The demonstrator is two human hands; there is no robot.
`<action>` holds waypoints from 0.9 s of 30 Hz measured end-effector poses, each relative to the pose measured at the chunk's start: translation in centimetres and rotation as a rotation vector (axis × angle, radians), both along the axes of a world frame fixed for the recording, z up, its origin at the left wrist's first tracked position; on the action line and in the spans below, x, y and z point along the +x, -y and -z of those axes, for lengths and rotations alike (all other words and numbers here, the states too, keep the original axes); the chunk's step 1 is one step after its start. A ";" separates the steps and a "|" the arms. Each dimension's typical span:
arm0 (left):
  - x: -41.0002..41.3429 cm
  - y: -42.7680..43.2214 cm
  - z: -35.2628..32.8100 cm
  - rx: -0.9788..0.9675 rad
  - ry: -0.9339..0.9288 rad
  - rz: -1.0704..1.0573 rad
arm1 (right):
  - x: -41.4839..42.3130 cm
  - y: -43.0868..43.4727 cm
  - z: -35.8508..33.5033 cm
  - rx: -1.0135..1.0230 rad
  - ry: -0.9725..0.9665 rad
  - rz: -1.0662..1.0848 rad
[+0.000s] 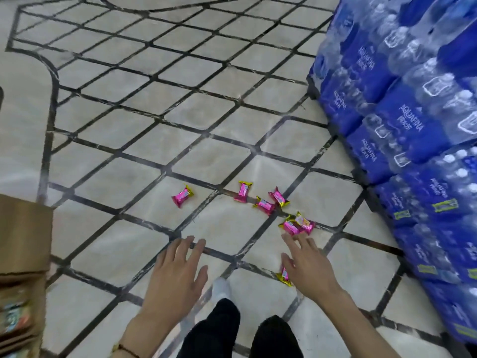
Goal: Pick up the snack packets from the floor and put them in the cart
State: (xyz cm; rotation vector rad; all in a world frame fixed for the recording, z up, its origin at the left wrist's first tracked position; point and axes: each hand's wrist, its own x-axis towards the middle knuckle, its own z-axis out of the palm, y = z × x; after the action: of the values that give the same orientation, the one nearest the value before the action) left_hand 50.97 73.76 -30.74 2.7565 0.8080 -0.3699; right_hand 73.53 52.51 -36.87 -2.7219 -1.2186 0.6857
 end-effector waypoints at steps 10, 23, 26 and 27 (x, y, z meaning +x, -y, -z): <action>12.4 -15.0 10.9 -0.050 -0.065 0.057 | 12.6 -13.1 18.8 -0.109 -0.093 0.009; 19.4 -24.6 47.8 -0.091 -0.116 0.230 | 20.0 -22.0 55.1 -0.365 0.003 -0.096; 19.1 -27.1 55.8 -0.078 -0.133 0.292 | 20.9 -22.7 61.8 -0.397 0.056 -0.022; 19.0 -27.9 58.4 -0.069 -0.140 0.298 | 21.3 -22.7 64.0 -0.433 0.088 -0.028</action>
State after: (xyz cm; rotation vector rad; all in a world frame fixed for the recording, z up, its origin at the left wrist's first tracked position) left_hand 69.95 101.66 -89.13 2.8107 0.4020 -0.6399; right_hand 94.78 75.23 -100.89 -3.1150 -1.2538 0.9396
